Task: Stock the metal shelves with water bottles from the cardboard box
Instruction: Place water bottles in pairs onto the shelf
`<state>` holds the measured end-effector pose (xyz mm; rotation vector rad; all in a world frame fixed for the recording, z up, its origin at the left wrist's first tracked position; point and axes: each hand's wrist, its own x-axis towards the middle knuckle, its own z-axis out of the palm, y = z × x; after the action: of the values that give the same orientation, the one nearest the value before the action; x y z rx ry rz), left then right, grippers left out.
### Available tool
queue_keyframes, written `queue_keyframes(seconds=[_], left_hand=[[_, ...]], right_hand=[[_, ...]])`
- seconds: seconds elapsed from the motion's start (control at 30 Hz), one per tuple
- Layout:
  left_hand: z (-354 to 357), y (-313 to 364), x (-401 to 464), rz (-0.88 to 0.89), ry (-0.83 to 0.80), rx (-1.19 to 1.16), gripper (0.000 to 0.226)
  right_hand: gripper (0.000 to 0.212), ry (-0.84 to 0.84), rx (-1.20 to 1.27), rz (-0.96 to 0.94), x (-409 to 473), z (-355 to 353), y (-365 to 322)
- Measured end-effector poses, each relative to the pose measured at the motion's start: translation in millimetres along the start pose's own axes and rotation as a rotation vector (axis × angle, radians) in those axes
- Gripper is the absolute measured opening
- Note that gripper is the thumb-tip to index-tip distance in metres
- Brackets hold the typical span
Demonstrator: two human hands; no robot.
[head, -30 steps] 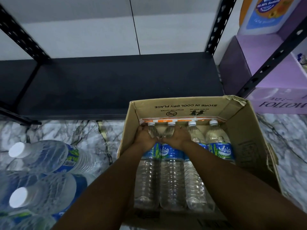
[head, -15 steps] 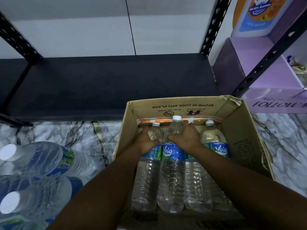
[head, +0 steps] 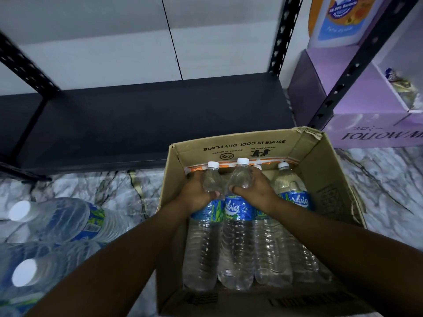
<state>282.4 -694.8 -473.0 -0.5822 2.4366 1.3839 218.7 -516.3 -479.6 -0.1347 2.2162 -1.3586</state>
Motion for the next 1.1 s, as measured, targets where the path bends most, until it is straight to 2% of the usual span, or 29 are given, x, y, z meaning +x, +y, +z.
queue_keyframes(seconds=[0.17,0.33,0.4,0.57,0.67,0.77,0.83,1.1], left_hand=[[-3.1,4.7,-14.4,0.022,0.069,-0.07,0.065],[-3.9,6.7,-24.9,0.015,0.094,-0.136,0.091],[-4.9,3.3,-24.9,0.033,0.091,-0.091,0.087],[-7.8,7.7,-31.4,-0.032,0.091,-0.166,0.073],[-2.1,4.4,-28.5,-0.024,0.063,-0.223,0.075],[3.0,6.6,-27.9,-0.021,0.06,-0.275,0.068],[2.0,8.8,-30.7,0.0,0.097,-0.275,0.063],[-3.8,21.4,-37.0,0.146,0.152,-0.288,0.066]], right_hand=[[0.055,0.016,0.033,-0.009,-2.0,1.8,-0.6],[0.056,0.016,0.139,0.043,-6.1,0.5,-4.8],[0.063,0.04,0.146,0.061,-8.3,5.2,-7.5],[0.055,0.129,0.207,-0.009,-23.9,15.0,-7.5],[0.074,0.146,0.236,-0.056,-30.2,13.8,-1.6],[0.066,0.095,0.339,-0.091,-35.0,10.0,2.7],[0.068,0.08,0.354,-0.118,-36.4,9.0,6.0],[0.055,0.2,0.364,-0.2,-47.2,7.3,7.8]])
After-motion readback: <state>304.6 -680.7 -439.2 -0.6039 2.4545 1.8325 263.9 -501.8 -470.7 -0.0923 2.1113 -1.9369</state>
